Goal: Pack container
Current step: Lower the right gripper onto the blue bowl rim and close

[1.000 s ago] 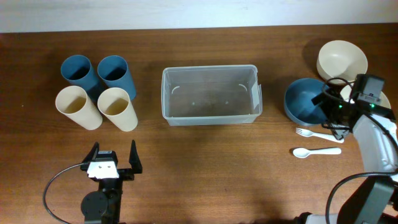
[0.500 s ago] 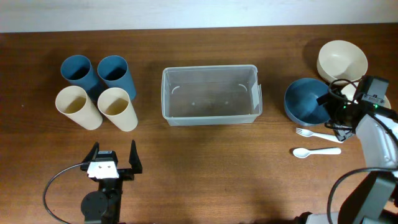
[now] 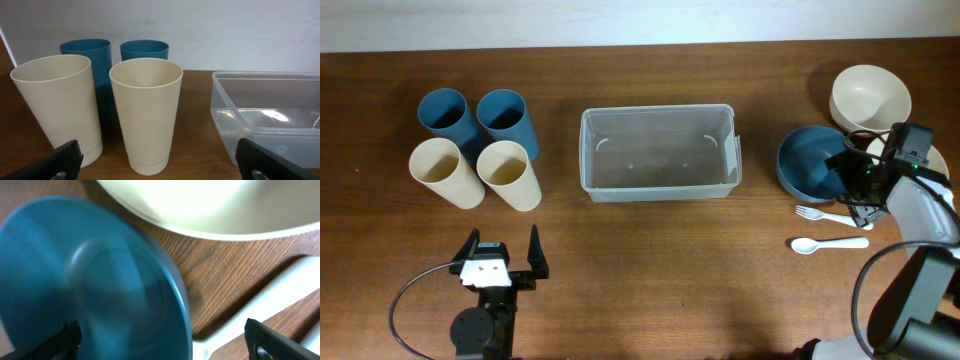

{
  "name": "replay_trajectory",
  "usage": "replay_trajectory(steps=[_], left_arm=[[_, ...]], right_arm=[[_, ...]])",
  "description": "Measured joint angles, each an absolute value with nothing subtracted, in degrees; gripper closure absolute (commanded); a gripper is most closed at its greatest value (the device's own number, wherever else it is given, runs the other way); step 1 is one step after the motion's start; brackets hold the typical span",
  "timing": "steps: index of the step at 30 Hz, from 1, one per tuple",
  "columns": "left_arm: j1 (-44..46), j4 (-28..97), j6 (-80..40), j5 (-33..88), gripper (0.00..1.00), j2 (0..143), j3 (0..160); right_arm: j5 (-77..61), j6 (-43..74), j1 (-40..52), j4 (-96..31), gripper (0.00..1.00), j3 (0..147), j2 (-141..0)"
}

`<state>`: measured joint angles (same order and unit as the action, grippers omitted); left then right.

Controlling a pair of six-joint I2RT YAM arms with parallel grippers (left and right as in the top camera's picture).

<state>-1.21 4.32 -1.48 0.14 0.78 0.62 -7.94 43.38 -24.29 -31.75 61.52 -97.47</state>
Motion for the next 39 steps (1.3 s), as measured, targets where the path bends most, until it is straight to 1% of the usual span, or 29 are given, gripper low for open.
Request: replay_trajectory(steps=[16, 18, 21, 27, 39], left_arm=[[-1.21, 4.32, -1.48, 0.14, 0.00, 0.78, 0.62], [-1.21, 4.32, -1.48, 0.14, 0.00, 0.78, 0.62], [-1.21, 4.34, -1.48, 0.16, 0.00, 0.78, 0.62], [-1.21, 4.32, -1.48, 0.14, 0.00, 0.80, 0.62], [-1.21, 4.32, -1.48, 0.14, 0.00, 0.78, 0.62]], right_arm=[[-7.94, 43.81, -24.29, -29.63, 0.00, 61.52, -100.90], [-7.94, 43.88, -24.29, -29.52, 0.05, 61.52, -100.90], [-7.94, 44.21, -24.29, -29.43, 0.20, 61.52, -100.90], [-7.92, 44.56, -24.29, -29.30, 0.35, 61.52, -100.90], [-7.57, 44.58, -23.24, -28.64, 0.34, 61.52, -101.01]])
